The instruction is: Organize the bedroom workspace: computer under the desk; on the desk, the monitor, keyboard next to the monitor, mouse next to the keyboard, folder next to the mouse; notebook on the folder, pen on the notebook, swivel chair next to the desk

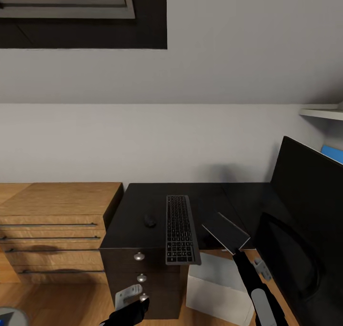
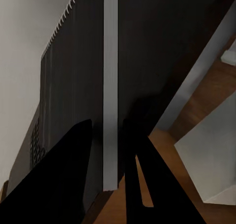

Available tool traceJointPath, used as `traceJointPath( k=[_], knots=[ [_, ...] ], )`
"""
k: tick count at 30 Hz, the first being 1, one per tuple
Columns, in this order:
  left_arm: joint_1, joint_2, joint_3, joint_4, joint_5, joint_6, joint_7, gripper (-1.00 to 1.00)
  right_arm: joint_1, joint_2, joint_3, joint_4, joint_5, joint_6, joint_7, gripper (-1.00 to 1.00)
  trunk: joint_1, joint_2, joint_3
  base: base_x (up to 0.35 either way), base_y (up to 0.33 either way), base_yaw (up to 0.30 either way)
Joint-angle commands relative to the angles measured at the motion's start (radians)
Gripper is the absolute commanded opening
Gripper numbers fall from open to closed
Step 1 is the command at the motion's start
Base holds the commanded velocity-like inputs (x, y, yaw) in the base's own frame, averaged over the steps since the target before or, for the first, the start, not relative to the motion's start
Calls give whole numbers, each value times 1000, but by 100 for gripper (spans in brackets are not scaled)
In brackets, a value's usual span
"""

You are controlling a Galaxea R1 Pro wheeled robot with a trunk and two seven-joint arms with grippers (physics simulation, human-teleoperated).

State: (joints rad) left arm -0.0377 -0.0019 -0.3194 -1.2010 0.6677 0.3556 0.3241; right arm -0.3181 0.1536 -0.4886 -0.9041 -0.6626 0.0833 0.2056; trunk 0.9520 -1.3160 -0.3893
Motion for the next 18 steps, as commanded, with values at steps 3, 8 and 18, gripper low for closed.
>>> traceJointPath(
  k=[3,8,18],
  knots=[
    [-1,0,-4,-2,10,2,9,100,-1,1,-5,-1,-11,9,8,-100,0,-1,-1,8,0,0],
    [-1,0,-6,-2,10,2,6,100,-1,1,-5,-1,-11,9,8,-100,0,-1,-1,82,26,0],
    [-1,0,-6,-2,10,2,10,100,-1,1,-5,-1,-11,9,8,-100,0,-1,-1,59,17,0]
  ],
)
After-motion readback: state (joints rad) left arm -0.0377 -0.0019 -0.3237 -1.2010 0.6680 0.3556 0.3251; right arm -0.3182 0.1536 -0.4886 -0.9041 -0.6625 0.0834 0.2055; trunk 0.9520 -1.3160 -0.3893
